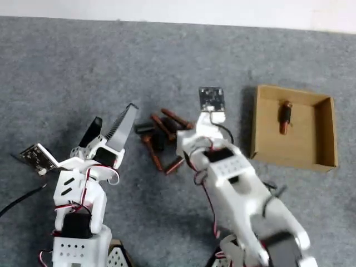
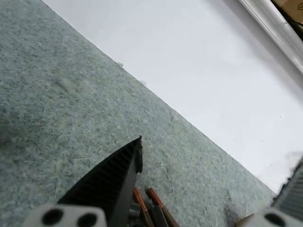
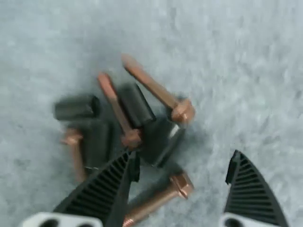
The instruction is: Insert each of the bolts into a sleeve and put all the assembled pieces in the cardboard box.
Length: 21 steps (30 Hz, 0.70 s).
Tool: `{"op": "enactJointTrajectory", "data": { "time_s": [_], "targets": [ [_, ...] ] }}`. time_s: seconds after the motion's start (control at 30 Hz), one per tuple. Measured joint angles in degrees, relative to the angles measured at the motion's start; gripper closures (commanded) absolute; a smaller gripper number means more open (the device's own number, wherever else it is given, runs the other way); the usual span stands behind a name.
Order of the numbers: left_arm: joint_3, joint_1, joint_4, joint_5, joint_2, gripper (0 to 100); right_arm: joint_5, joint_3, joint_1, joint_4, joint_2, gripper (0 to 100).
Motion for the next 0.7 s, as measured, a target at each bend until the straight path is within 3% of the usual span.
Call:
{"op": "enactJointTrajectory", "data": {
  "time_s": [0.17,0.7],
  "targets": [
    [0.0,0.0,0.0,0.0,0.0,56,-2.4,-1.0,0.0,0.0,7.4,73.1],
    [0.0,0.0,0.0,0.0,0.0,56,-4.0,-4.7,0.0,0.0,8.4,73.1]
  ]
}}
